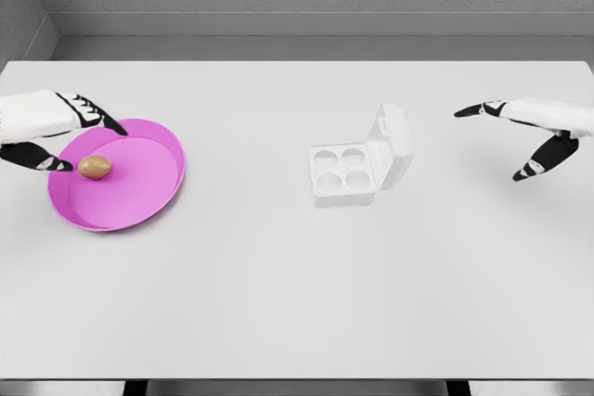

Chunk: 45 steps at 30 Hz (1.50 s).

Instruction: Pack egg into the box and close the box lid

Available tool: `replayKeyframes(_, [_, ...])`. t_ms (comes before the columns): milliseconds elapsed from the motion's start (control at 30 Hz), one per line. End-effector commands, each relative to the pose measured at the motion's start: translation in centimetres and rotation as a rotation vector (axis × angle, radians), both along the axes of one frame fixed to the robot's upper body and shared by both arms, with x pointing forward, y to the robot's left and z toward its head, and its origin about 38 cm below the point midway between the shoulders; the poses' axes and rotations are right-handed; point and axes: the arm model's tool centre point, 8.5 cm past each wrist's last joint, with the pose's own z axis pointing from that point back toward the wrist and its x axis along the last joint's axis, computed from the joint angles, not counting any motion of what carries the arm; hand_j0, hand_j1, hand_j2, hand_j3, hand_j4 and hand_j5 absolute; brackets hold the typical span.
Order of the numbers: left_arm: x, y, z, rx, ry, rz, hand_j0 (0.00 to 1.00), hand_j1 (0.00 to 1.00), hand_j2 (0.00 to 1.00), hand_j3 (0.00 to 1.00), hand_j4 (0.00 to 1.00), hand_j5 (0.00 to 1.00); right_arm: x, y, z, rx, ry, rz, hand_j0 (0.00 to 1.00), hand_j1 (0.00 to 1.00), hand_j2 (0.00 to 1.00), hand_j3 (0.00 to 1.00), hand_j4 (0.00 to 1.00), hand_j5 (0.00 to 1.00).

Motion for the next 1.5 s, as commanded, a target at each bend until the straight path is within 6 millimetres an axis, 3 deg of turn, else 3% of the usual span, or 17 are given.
replayKeyframes(0, [0.3,-0.4,-0.8,-0.016,0.011,0.002,0.74,0.74,0.74,0.74,0.74,0.74,0.1,0.0,-0.2,0.003,0.013,-0.016,1.00,1.00,1.00,1.00,1.00,1.00])
replayKeyframes(200, [-0.1,0.5,-0.7,0.002,0.020,0.018,0.75,0.75,0.75,0.75,0.75,0.75,0.1,-0.6,-0.5,-0.003,0.019,-0.031,1.00,1.00,1.00,1.00,1.00,1.00])
replayKeyframes(300, [0.2,1.7,-0.8,-0.004,0.027,0.055,0.83,0.83,0.83,0.83,0.83,0.83,0.0,-0.6,-0.4,-0.005,0.012,-0.015,1.00,1.00,1.00,1.00,1.00,1.00])
replayKeyframes(567, [0.1,1.2,-1.8,-0.008,0.044,0.046,0.86,0.86,0.86,0.86,0.86,0.86,0.0,-1.5,0.2,0.001,-0.023,0.013,1.00,1.00,1.00,1.00,1.00,1.00])
replayKeyframes(633, [-0.1,1.1,-2.5,-0.020,0.063,0.047,0.89,0.89,0.89,0.89,0.89,0.89,-0.2,-1.2,-1.1,-0.007,0.010,0.024,1.00,1.00,1.00,1.00,1.00,1.00])
replayKeyframes(800, [-0.5,1.1,-3.1,-0.086,0.095,0.052,0.89,0.89,0.89,0.89,0.89,0.89,-0.3,-0.8,-1.3,0.000,0.012,0.032,1.00,1.00,1.00,1.00,1.00,1.00])
replayKeyframes(900, [0.0,2.7,-4.7,-0.100,0.127,0.119,0.89,0.89,0.89,0.89,0.89,0.89,-0.3,-0.9,-1.3,0.001,0.012,0.029,1.00,1.00,1.00,1.00,1.00,1.00])
replayKeyframes(1033, [0.5,1.1,-5.8,-0.127,0.130,0.097,0.89,0.89,0.89,0.89,0.89,0.89,-0.1,-0.9,-1.1,0.003,0.006,0.027,1.00,1.00,1.00,1.00,1.00,1.00])
replayKeyframes(1467, [1.9,2.3,-7.5,-0.179,0.158,0.178,0.89,0.89,0.89,0.89,0.89,0.89,0.0,-1.8,-1.4,-0.004,0.018,-0.002,1.00,1.00,1.00,1.00,1.00,1.00])
